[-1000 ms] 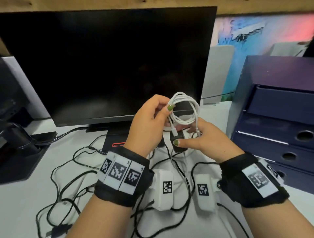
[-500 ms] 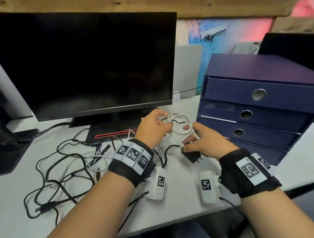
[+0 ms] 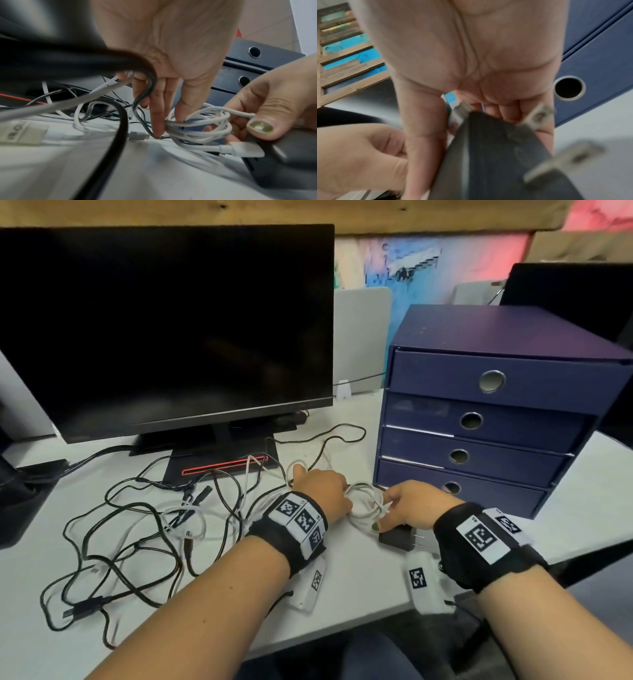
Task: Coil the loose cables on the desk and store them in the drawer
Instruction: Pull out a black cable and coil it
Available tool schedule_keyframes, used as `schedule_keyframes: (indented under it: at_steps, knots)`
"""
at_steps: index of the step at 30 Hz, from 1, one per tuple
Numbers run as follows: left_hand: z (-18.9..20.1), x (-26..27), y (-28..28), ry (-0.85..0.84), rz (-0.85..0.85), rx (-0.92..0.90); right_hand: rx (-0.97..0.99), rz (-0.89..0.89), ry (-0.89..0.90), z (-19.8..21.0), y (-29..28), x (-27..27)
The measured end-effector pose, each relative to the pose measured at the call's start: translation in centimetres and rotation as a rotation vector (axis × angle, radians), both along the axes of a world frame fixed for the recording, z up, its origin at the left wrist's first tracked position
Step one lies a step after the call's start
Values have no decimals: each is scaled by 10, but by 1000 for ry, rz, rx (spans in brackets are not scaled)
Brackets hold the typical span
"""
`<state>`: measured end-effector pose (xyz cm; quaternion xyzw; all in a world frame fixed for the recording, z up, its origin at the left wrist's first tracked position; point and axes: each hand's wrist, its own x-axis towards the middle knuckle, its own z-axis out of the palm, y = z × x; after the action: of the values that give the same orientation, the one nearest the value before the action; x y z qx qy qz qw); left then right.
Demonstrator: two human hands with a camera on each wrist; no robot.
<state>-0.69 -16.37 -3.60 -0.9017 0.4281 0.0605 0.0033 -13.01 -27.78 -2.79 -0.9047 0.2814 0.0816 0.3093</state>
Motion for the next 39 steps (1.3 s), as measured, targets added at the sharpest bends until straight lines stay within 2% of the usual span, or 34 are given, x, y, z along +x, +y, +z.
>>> schedule_keyframes:
  at_steps: [5,7,10,15,20,24,27,30,36,39]
  knots:
    - [0,-5,-2,-53,-8,149,-40,-24,-25,-1,0,6]
    - [0,-7,-1,-55,2,157,-48,-30,-33,-2,-1,8]
    - [2,-5,5,-23,25,58,-60,-23,-27,-4,0,9]
    - [17,-2,22,146,13,-253,-129,-62,-4,-6,2,12]
    - [45,15,62,100,63,-366,-193,-108,-99,7,15,23]
    - [59,30,95,102,134,-273,-126,-133,-261,20,31,34]
    - [56,30,111,165,90,-153,-52,-96,-318,26,49,41]
    - [44,22,113,188,21,-4,73,-59,-283,23,71,45]
    - [25,5,100,172,-47,167,-64,25,-167,2,101,51]
    - [22,4,96,159,-23,127,-79,49,-182,2,102,50]
